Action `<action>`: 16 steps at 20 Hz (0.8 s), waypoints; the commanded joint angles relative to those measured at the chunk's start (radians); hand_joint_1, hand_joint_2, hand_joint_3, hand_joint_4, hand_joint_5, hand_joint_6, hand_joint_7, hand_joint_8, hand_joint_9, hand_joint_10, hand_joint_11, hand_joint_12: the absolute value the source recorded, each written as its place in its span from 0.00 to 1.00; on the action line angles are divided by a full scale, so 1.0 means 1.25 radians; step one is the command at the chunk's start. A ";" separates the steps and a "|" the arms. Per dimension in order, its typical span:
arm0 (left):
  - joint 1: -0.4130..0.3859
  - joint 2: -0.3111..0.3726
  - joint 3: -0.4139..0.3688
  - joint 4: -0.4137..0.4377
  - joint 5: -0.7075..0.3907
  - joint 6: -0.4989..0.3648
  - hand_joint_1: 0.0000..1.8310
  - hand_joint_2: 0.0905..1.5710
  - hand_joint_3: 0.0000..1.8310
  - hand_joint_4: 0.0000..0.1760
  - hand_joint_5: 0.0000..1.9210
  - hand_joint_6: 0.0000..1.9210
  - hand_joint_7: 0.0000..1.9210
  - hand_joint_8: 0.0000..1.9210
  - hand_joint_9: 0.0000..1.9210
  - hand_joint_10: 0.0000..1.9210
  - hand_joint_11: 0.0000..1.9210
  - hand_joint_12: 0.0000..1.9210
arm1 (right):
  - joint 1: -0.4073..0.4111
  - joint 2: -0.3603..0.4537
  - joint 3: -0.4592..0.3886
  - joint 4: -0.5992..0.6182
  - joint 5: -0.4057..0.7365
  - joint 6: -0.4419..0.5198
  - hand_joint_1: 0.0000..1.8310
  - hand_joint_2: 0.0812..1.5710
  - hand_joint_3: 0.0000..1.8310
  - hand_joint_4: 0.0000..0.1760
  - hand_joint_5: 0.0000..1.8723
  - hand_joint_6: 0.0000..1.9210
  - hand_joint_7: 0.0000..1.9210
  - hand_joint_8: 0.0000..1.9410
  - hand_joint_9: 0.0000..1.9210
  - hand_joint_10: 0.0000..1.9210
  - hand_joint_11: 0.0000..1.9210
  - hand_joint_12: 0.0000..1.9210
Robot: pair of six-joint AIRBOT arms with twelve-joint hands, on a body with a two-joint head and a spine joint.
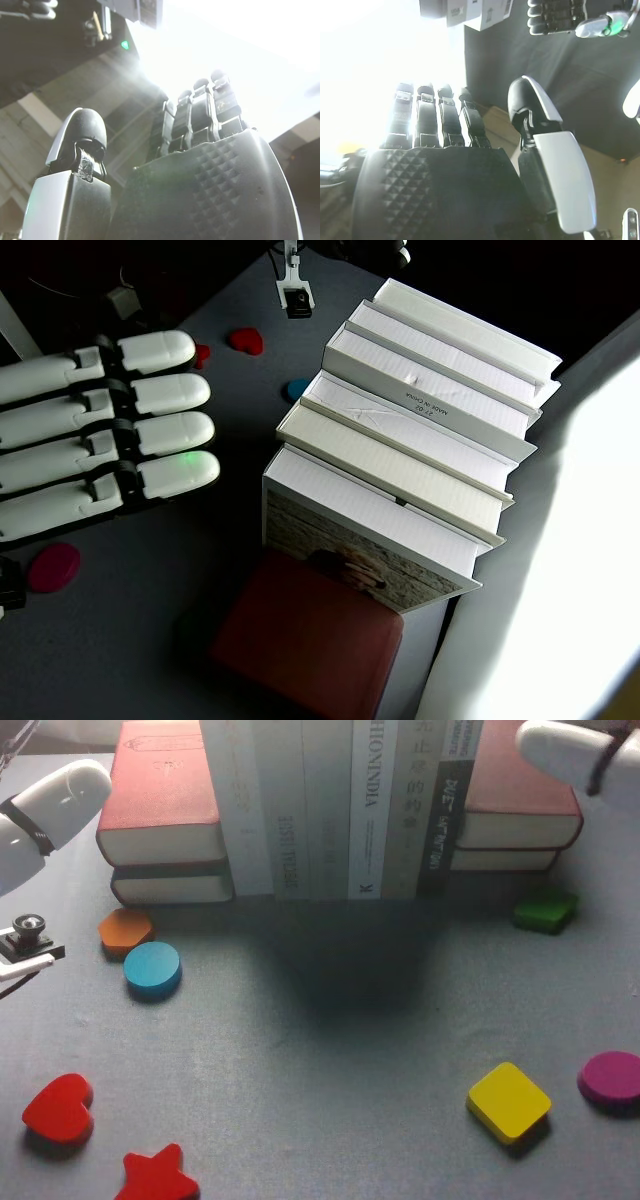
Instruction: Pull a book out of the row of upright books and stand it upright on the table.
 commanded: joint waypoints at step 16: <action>-0.004 -0.017 0.013 -0.016 -0.086 -0.012 0.20 0.87 0.00 0.11 0.09 0.00 0.00 0.00 0.00 0.00 0.00 0.13 | 0.182 -0.140 0.100 -0.043 -0.211 -0.078 0.01 0.88 0.00 0.00 0.30 0.10 0.00 0.00 0.00 0.00 0.00 0.00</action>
